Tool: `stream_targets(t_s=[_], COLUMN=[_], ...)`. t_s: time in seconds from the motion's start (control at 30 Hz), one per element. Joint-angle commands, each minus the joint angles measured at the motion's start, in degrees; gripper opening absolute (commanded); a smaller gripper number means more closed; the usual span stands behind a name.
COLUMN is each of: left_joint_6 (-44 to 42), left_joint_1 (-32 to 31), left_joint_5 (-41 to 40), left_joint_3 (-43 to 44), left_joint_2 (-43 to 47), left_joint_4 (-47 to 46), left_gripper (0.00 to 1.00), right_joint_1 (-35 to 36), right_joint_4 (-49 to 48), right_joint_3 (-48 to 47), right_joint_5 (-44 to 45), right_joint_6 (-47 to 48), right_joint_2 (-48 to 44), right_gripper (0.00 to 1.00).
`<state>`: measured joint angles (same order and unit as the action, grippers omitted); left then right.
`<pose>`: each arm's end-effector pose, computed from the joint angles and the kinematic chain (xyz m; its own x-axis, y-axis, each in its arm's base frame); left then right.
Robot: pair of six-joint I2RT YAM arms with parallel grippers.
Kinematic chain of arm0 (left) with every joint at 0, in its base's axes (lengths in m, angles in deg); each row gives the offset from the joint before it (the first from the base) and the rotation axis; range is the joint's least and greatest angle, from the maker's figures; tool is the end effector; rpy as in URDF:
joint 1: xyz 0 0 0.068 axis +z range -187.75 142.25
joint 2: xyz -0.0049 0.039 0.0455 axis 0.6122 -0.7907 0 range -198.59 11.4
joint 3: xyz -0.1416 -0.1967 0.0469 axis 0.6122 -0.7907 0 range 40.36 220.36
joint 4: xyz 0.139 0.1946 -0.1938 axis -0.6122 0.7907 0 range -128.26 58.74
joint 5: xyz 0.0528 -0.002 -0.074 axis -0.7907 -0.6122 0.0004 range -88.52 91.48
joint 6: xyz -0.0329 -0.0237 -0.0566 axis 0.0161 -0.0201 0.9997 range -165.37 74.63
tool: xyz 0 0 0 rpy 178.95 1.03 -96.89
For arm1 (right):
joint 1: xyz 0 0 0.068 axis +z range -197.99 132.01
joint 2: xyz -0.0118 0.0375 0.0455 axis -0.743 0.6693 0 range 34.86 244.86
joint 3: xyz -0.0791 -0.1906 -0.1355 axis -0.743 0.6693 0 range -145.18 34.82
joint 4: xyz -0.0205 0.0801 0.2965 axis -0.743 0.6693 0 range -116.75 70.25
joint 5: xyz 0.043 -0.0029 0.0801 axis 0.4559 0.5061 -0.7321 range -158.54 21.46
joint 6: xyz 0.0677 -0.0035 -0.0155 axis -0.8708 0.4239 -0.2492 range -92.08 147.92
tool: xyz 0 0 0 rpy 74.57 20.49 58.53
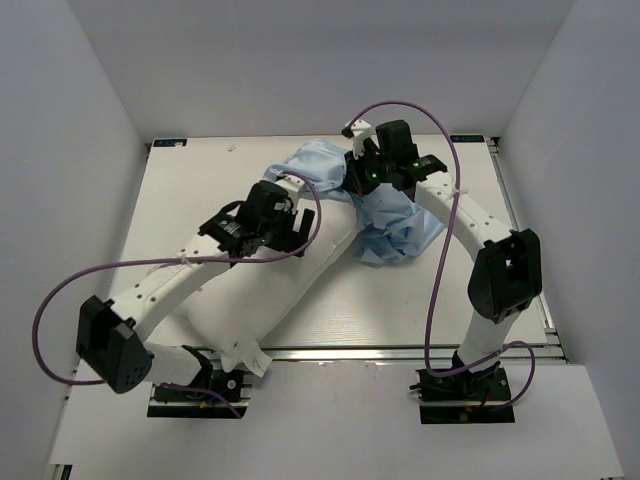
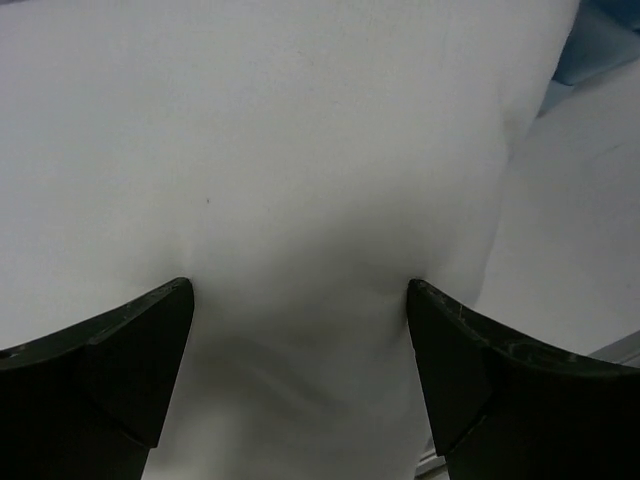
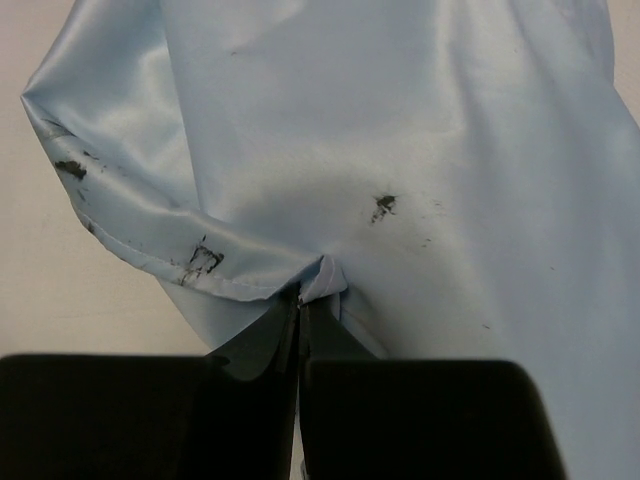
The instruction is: Put the pillow into the pillowcase
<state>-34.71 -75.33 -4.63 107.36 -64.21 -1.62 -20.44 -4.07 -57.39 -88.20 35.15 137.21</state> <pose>0.2829 -0.2104 0.2659 -0.6544 0.2715 -0.7057 0.4336 0.8994 -0.0560 0.4147 0.2378 0.2835 -0.3904 -0.3373 -0.8566 -0.7413 0.6670 0.0752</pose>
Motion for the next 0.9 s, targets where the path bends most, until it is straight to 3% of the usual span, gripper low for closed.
stream_targets(t_s=[0.0,0.1,0.13,0.23,0.27,0.37,0.57,0.87], left_joint_6=[-4.4,-4.9,-5.0,-5.4,-5.5,-5.8,-7.0,-5.1], left_joint_1=[-1.6,-1.6,-1.6,-1.6,-1.6,-1.6,-1.6,-1.5], left_joint_5=[-3.4,-6.0,-6.4,-6.4,-5.9,-5.2,-5.0,-7.9], left_joint_3=[1.3,-0.3,-0.6,-1.2,-1.2,0.9,8.9,17.8], left_joint_2=[-2.5,-5.1,-5.5,-6.2,-6.2,-6.6,-7.4,-6.3], left_joint_4=[-3.5,-4.9,-5.7,-8.2,-9.0,-11.2,-13.9,-18.5], left_gripper=[0.95,0.75,0.56,0.32,0.18,0.00,0.00,0.00], right_joint_1=[0.8,1.1,1.2,2.4,3.5,6.5,12.2,14.5], right_joint_4=[-1.1,-0.5,-0.4,0.8,1.1,1.8,2.5,3.9], right_joint_3=[-1.9,-2.3,-2.4,-2.5,-2.7,-3.0,-6.1,-17.2], right_joint_5=[-1.2,-2.0,-2.2,-3.3,-3.5,-4.2,-4.8,-6.7], right_joint_6=[0.5,0.4,0.4,0.6,0.7,0.8,0.8,-1.2], right_joint_2=[-1.7,-2.0,-2.1,-2.8,-2.9,-3.9,-5.3,-5.6], right_gripper=[0.00,0.00,0.00,0.00,0.00,0.00,0.00,0.00])
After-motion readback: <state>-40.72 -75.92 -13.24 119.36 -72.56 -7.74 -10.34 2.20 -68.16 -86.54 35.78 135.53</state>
